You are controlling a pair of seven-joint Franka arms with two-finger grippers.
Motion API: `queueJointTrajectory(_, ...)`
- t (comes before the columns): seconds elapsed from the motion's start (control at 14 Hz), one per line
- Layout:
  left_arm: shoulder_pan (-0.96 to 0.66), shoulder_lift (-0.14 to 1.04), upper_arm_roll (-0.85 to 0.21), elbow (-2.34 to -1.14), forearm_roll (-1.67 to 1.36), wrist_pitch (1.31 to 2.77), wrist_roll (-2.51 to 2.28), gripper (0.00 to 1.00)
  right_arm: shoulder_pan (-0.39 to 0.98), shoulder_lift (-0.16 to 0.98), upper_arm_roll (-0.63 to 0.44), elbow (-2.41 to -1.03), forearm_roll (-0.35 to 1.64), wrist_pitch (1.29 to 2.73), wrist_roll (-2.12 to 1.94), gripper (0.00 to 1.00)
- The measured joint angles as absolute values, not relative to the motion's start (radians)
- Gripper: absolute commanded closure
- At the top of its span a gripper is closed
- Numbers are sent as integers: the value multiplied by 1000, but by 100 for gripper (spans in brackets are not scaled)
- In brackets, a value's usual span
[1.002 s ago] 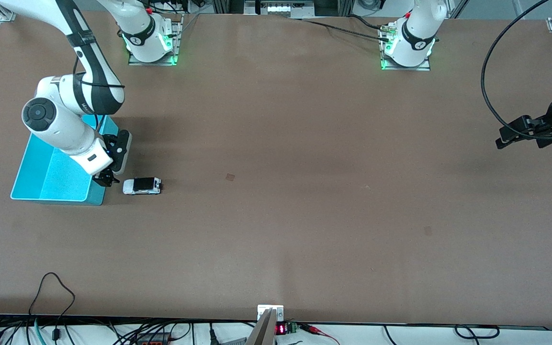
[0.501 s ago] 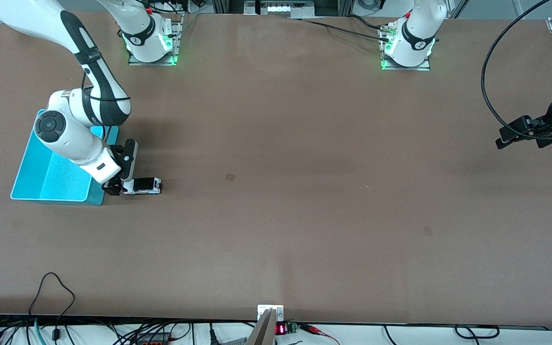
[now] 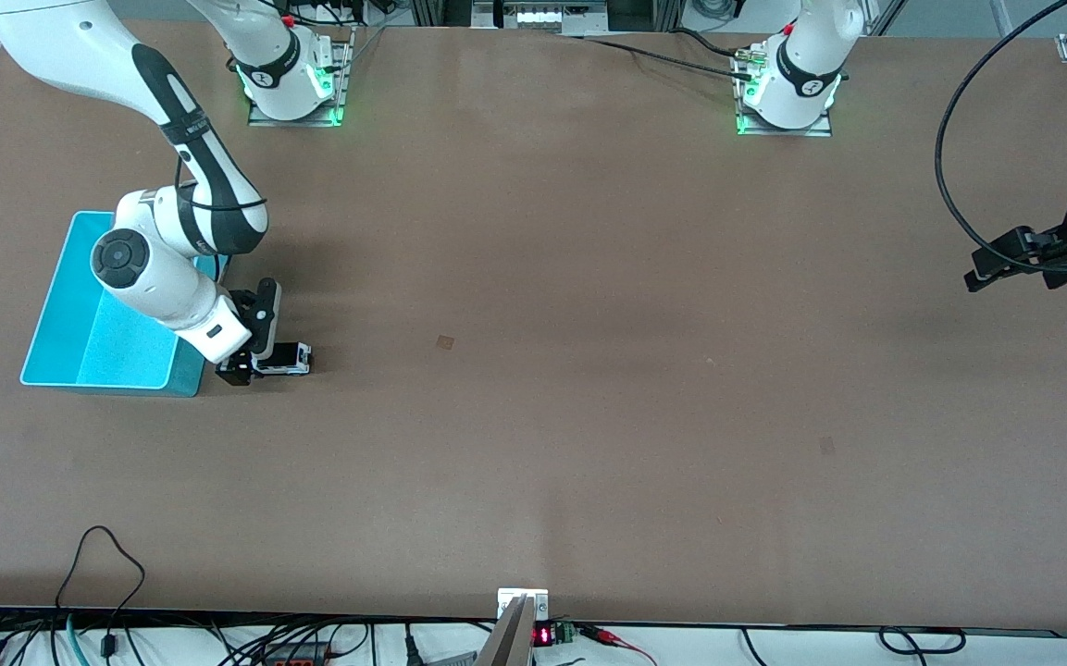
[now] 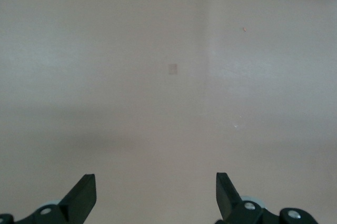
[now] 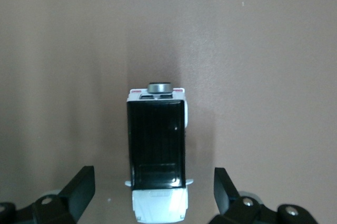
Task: Wind and store white jeep toy
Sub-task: 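Lift the jeep off the table with the right gripper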
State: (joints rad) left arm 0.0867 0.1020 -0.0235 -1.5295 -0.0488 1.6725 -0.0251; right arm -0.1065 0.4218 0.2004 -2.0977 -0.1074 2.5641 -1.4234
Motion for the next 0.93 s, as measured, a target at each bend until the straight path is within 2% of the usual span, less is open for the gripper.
queueJointTrajectory(0.64, 105, 107, -31, -1546, -49, 1693, -25, 0, -97, 473, 201, -2084, -107, 2624, -1423, 0)
queueJointTrajectory(0.79, 104, 107, -31, -1546, -49, 1694, -25, 0, -97, 485, 201, -2082, -107, 2634, -1423, 14)
queueJointTrajectory(0.93, 104, 107, -31, -1546, -49, 1695, -25, 0, -97, 492, 201, -2081, -107, 2644, -1422, 25)
